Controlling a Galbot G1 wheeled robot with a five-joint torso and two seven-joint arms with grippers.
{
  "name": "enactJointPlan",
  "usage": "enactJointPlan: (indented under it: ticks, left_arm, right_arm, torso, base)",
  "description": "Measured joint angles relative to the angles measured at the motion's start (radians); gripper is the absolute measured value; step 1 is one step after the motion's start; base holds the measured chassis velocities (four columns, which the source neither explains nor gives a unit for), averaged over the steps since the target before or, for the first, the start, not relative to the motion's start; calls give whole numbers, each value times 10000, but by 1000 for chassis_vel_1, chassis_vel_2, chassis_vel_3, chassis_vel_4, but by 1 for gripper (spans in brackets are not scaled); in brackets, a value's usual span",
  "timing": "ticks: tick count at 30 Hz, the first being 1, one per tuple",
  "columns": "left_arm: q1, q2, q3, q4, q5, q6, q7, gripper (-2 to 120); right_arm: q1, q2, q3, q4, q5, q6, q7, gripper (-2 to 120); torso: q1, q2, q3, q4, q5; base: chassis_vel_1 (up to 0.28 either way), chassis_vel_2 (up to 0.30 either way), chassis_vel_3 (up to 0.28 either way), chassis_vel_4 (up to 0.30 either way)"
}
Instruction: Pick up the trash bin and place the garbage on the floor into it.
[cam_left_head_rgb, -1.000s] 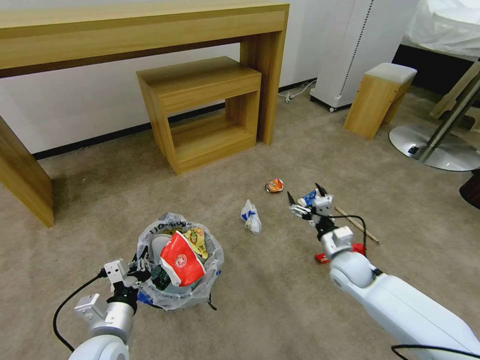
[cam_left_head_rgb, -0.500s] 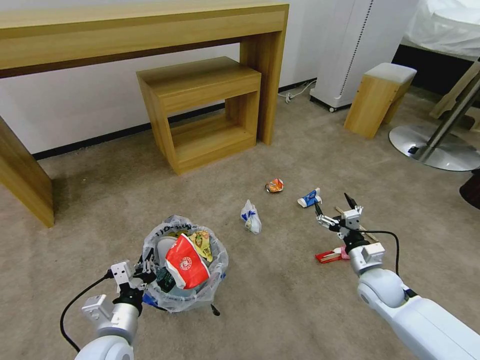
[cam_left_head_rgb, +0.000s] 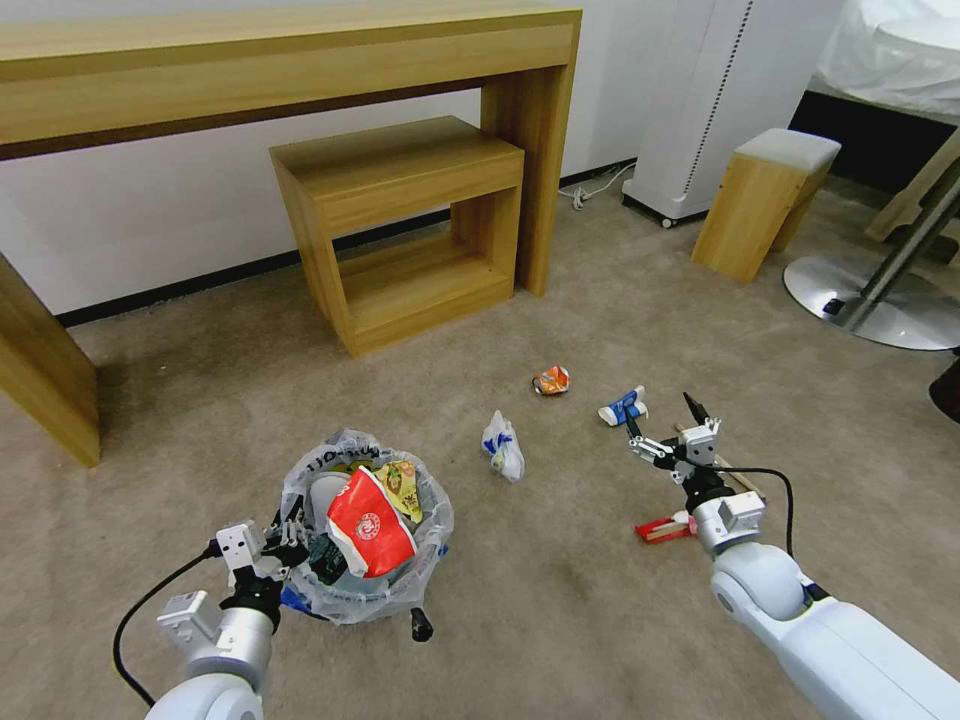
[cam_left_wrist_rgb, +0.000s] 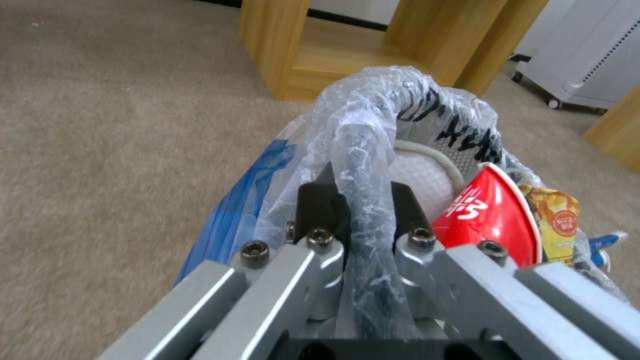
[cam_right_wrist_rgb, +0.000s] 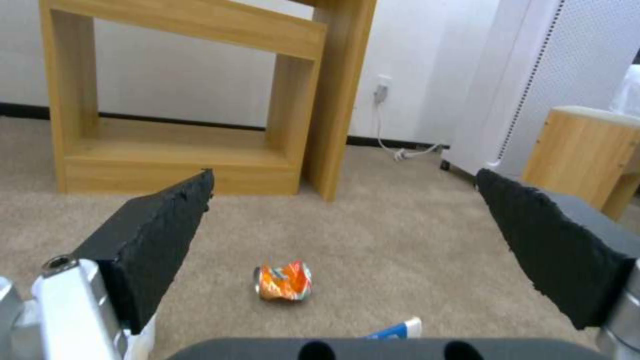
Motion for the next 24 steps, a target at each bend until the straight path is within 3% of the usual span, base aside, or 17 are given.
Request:
enactJointPlan:
  ticks: [24]
  left_arm:
    - [-424, 342, -298, 373, -302, 51, -90, 3]
  right_arm:
    - [283, 61, -293, -171, -46, 43, -9, 100]
  torso:
    - [0, 0, -1, 0, -1]
  base:
    - [-55, 55, 63, -61]
